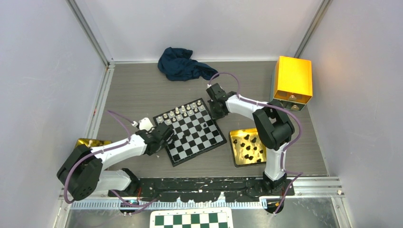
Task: Set up the chess pieces on the board
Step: Move the chessboard to the center of the board.
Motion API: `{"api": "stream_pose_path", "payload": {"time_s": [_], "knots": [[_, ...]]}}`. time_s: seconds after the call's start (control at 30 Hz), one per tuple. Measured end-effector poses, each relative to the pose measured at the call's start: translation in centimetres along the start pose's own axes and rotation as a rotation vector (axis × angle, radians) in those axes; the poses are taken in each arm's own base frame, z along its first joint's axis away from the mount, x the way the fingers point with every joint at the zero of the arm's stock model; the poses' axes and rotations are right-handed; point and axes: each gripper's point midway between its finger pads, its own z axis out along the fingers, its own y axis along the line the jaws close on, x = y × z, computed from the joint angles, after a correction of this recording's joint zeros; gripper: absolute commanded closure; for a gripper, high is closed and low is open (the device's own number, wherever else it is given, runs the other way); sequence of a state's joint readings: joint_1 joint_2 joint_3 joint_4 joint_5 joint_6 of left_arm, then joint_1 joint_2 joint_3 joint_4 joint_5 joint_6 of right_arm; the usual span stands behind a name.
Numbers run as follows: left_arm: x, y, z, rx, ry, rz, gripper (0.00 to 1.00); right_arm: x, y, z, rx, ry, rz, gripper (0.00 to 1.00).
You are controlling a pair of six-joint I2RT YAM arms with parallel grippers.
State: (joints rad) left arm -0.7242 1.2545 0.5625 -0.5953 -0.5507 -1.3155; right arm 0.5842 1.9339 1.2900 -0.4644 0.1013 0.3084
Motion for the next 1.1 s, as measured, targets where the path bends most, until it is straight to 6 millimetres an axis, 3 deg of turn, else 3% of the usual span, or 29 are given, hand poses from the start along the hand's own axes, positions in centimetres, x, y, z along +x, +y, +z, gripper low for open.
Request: {"api": "stream_pose_path", "payload": {"time_s": [0.33, 0.63, 1.1], "knots": [[-0.4, -0.8, 0.7, -0.035, -0.007, 0.087, 0.48, -0.4, -0.4, 0.0, 0.032, -0.013, -0.003, 0.99], [-1.2, -2.5, 1.2, -0.039, -0.009, 0.107, 0.48, -2.7, -1.0, 0.2, 0.082, -0.052, -0.013, 1.00], [-2.8, -3.1, 2.5, -0.067, 0.004, 0.042, 0.46, -4.3, -1.2, 1.3, 0.103, -0.065, -0.018, 1.00]]}}
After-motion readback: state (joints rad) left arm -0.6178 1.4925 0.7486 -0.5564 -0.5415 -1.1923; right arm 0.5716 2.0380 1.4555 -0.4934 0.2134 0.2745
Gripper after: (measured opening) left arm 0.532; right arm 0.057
